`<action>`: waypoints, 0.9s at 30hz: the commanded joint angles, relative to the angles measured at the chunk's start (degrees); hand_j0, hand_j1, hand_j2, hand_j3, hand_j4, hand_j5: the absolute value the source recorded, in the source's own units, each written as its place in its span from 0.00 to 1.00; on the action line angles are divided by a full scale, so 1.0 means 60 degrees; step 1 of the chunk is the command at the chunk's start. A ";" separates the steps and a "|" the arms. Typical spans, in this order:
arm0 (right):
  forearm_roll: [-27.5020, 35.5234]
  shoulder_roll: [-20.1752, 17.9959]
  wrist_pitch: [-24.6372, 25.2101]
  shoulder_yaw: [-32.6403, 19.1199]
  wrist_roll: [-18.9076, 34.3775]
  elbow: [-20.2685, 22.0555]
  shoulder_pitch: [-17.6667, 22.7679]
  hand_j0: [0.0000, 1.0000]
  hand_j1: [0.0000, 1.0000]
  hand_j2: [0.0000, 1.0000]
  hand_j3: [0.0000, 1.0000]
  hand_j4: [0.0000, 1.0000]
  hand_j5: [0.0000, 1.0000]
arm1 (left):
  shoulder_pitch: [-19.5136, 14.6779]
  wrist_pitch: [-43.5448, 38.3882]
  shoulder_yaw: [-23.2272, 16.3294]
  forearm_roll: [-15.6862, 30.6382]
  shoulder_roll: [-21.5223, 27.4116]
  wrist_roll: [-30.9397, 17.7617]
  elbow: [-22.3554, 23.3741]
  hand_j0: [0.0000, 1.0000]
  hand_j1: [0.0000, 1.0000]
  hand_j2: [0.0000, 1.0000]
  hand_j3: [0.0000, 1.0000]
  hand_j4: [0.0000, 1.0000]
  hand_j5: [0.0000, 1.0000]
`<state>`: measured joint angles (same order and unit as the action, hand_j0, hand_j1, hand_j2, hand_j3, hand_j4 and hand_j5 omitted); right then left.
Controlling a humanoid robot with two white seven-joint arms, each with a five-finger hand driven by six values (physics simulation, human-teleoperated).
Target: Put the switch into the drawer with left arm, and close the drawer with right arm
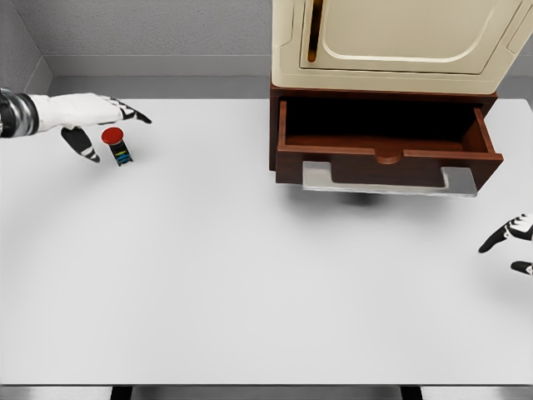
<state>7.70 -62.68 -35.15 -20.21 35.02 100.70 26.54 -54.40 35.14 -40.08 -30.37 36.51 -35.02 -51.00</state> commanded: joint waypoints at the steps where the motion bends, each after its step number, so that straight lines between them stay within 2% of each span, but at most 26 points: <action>1: 0.0094 -0.0056 0.0025 0.0043 -0.0003 0.0004 -0.0015 0.63 0.63 0.63 0.63 0.63 0.63 | 0.0000 -0.0024 0.0029 -0.0549 -0.0064 0.0003 -0.0025 0.94 0.94 0.94 0.94 0.94 0.94; 6: 0.0109 -0.0070 0.0025 0.0044 -0.0003 0.0004 -0.0293 0.63 0.63 0.63 0.63 0.63 0.63 | 0.0000 -0.0024 0.0029 -0.0564 -0.0035 0.0003 0.0019 0.94 0.94 0.94 0.94 0.94 0.94; 7: 0.0123 -0.0070 0.0025 0.0043 -0.0003 0.0004 -0.0293 0.63 0.63 0.63 0.63 0.63 0.63 | 0.0000 -0.0024 0.0015 -0.0564 -0.0035 0.0003 0.0019 0.91 0.91 0.91 0.91 0.91 0.91; 8: 0.0123 -0.0070 0.0025 0.0043 -0.0003 0.0004 -0.0293 0.63 0.63 0.63 0.63 0.63 0.63 | 0.0000 -0.0024 0.0014 -0.0564 -0.0035 0.0003 0.0019 0.85 0.85 0.85 0.85 0.85 0.85; 11: 0.0123 -0.0085 0.0025 0.0058 -0.0003 0.0004 -0.0425 0.63 0.63 0.63 0.63 0.63 0.63 | -0.0015 -0.0024 0.0029 -0.0564 -0.0020 0.0003 0.0034 0.81 0.81 0.81 0.81 0.81 0.81; 23: 0.0123 -0.0231 0.0025 0.0263 -0.0003 0.0019 -0.0776 0.63 0.63 0.63 0.63 0.63 0.63 | -0.0015 -0.0024 0.0014 -0.0696 -0.0050 0.0003 0.0092 0.80 0.80 0.80 0.80 0.80 0.80; 27: 0.0123 -0.0246 0.0025 0.0776 -0.0003 0.0019 -0.1098 0.63 0.63 0.63 0.63 0.63 0.63 | -0.0103 -0.0024 0.0029 -0.0710 -0.0152 0.0003 0.0444 0.80 0.80 0.80 0.80 0.80 0.80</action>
<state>8.08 -64.08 -35.13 -17.00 35.01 100.79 19.43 -55.19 35.14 -40.04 -34.78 35.90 -35.02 -49.11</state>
